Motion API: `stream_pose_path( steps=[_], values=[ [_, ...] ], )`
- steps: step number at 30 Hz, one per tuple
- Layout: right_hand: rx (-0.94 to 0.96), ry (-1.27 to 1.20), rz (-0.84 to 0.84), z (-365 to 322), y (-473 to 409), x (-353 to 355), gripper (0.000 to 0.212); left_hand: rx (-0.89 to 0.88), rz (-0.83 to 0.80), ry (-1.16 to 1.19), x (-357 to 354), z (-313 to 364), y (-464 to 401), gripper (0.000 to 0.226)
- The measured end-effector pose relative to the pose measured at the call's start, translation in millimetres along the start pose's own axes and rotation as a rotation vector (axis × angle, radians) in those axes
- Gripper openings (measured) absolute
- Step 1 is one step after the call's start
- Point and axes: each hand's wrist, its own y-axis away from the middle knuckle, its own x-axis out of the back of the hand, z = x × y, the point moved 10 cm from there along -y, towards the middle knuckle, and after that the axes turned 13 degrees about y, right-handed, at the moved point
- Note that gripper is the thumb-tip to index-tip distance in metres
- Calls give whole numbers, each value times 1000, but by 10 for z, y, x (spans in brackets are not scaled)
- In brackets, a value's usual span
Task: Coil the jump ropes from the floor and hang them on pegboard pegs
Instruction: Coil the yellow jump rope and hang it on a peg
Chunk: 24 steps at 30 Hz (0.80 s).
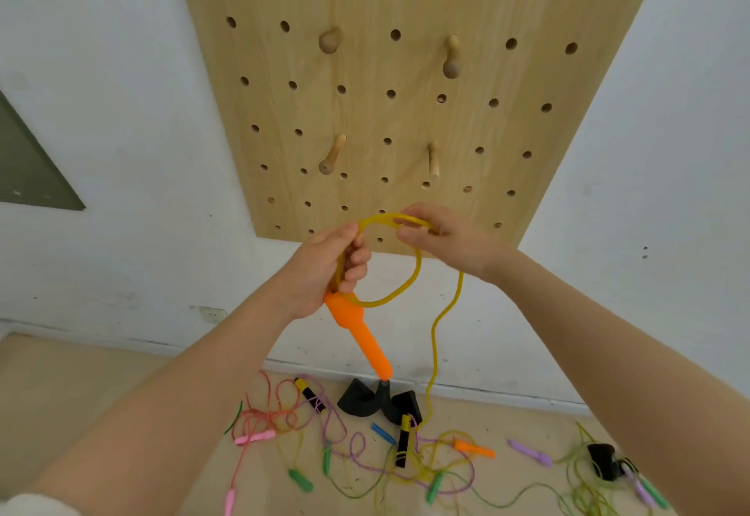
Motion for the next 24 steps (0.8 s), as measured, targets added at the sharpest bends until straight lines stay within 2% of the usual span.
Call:
stream_pose_path(
  steps=[2,5,7,8,9,12,14,16,18,19,20,22,24],
  values=[
    [8,5,-72,5,47,-100,23,0,-20,23,-98,-14,23,32],
    [53,-20,-10,-23,63,-53,33,51,-130,224,-340,-88,113,34],
    [75,-72,-21,-50,69,-75,35,138,-385,526,-650,-134,215,36],
    [72,-169,-71,-38,88,-135,35,158,-541,676,-800,-93,303,38],
    [74,-289,-123,-6,115,-198,37,119,-611,757,-834,-12,357,41],
    [10,-478,-171,354,237,-269,32,-83,-553,782,-555,187,406,46],
    [-110,-479,-192,722,373,-348,26,-169,-468,793,-272,279,481,45],
    [-225,-391,-245,934,515,-480,20,-169,-360,821,-80,231,501,45],
    [-222,-70,-272,941,546,-542,25,-168,-106,676,83,72,475,56],
    [-166,166,-294,837,523,-567,29,-193,59,525,194,7,474,59],
    [-90,372,-325,685,504,-623,32,-201,153,376,197,-34,482,55],
    [39,615,-409,339,513,-798,34,-163,163,66,-25,-54,457,48],
    [139,761,-457,-25,580,-910,34,-147,127,-435,-250,-19,391,51]
  ],
)
